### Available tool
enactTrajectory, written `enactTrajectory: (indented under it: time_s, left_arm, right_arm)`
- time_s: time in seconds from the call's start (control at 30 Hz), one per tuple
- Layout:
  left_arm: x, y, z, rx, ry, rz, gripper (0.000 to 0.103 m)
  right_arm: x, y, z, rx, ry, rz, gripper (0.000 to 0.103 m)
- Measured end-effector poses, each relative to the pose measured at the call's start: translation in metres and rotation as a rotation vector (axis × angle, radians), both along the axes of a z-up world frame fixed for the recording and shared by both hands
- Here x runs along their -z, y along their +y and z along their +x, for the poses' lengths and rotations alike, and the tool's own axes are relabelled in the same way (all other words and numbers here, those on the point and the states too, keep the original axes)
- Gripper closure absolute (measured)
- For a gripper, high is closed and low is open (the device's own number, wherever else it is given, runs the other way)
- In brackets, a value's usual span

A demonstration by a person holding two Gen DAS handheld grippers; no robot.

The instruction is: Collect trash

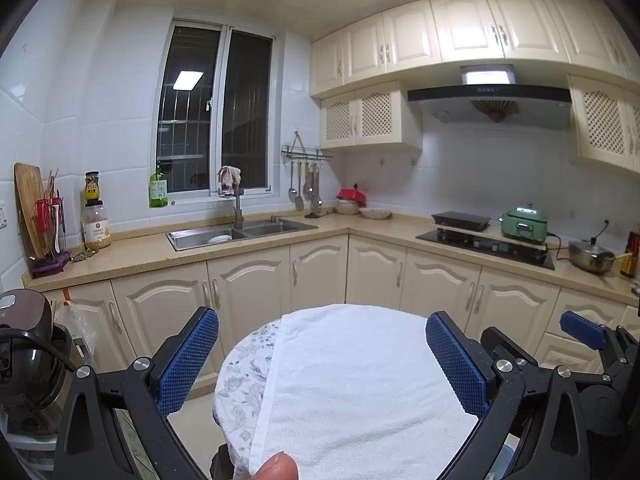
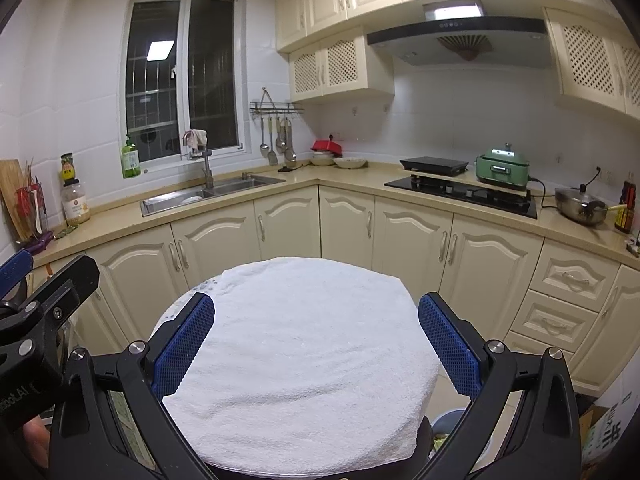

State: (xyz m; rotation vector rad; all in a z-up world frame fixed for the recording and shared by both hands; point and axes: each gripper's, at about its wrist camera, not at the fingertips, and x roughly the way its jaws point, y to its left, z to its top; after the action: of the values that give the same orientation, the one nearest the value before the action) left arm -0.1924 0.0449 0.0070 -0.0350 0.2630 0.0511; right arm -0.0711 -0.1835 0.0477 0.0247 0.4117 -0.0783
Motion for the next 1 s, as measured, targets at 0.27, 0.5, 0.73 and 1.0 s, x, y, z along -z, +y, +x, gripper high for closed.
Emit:
enactTrajectory:
  time_s: [0.27, 0.5, 0.73, 1.0]
  left_arm:
    - [0.006, -0.012, -0.005, -0.002, -0.001, -0.005, 0.001]
    - [0.007, -0.023, -0.008, 0.003, 0.005, -0.014, 0.001]
    - [0.007, -0.031, -0.005, 0.005, 0.006, -0.009, 0.001]
    - [0.011, -0.034, -0.005, 0.010, 0.004, -0.005, 0.001]
  right_arm:
    - [0.001, 0.000, 0.001, 0.004, 0.001, 0.001, 0.000]
    - [0.001, 0.001, 0.001, 0.003, 0.000, 0.002, 0.000]
    - [0.002, 0.000, 0.002, 0.008, -0.001, 0.006, 0.000]
    - [0.002, 0.000, 0.003, 0.011, -0.001, 0.007, 0.000]
